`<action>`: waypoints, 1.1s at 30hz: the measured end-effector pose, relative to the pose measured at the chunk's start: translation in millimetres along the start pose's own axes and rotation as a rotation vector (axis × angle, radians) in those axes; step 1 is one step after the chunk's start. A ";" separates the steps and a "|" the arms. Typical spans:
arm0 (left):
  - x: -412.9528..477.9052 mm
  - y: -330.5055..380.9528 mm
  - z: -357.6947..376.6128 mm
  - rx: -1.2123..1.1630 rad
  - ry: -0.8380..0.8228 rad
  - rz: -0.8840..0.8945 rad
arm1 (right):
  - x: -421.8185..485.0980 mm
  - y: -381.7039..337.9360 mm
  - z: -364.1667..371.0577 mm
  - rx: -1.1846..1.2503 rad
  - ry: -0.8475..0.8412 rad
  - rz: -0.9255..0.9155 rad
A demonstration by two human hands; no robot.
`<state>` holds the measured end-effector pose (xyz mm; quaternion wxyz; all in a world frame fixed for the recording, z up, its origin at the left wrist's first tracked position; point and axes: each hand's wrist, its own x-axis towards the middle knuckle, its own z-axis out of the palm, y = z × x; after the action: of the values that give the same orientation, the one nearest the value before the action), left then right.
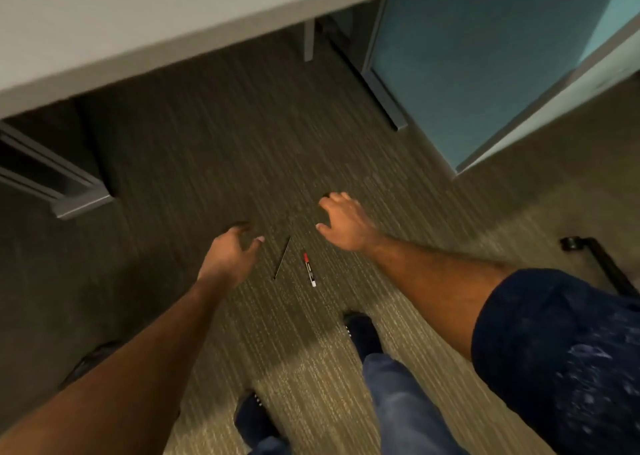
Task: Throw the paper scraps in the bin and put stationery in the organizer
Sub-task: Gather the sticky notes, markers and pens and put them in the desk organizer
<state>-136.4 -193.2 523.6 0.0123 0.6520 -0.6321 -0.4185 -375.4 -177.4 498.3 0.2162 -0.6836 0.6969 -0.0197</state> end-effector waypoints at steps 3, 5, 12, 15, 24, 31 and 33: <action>29.4 -29.6 34.3 0.182 -0.051 -0.080 | 0.9 20.7 47.1 0.009 -0.024 0.082; 47.3 -51.3 56.6 0.208 -0.056 -0.030 | -0.1 36.2 76.6 0.012 -0.040 0.099; 102.6 -126.1 142.0 0.347 0.013 0.061 | 10.7 79.3 184.3 0.020 -0.028 0.110; 122.4 -154.4 180.3 0.355 -0.010 0.094 | 25.5 92.7 225.5 0.035 -0.087 0.109; 196.2 -210.0 266.1 0.343 -0.066 0.058 | 59.0 128.4 358.5 0.129 -0.132 0.175; 248.2 -249.8 305.0 0.296 -0.139 -0.043 | 64.4 149.1 436.4 0.337 -0.247 0.356; 259.4 -255.9 311.5 0.297 -0.154 -0.041 | 69.1 151.5 448.8 0.332 -0.251 0.375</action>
<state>-141.6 -198.6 44.2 -0.1413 0.6253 -0.6727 -0.3696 -369.2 -113.7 23.9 0.4098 -0.4952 0.7660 -0.0084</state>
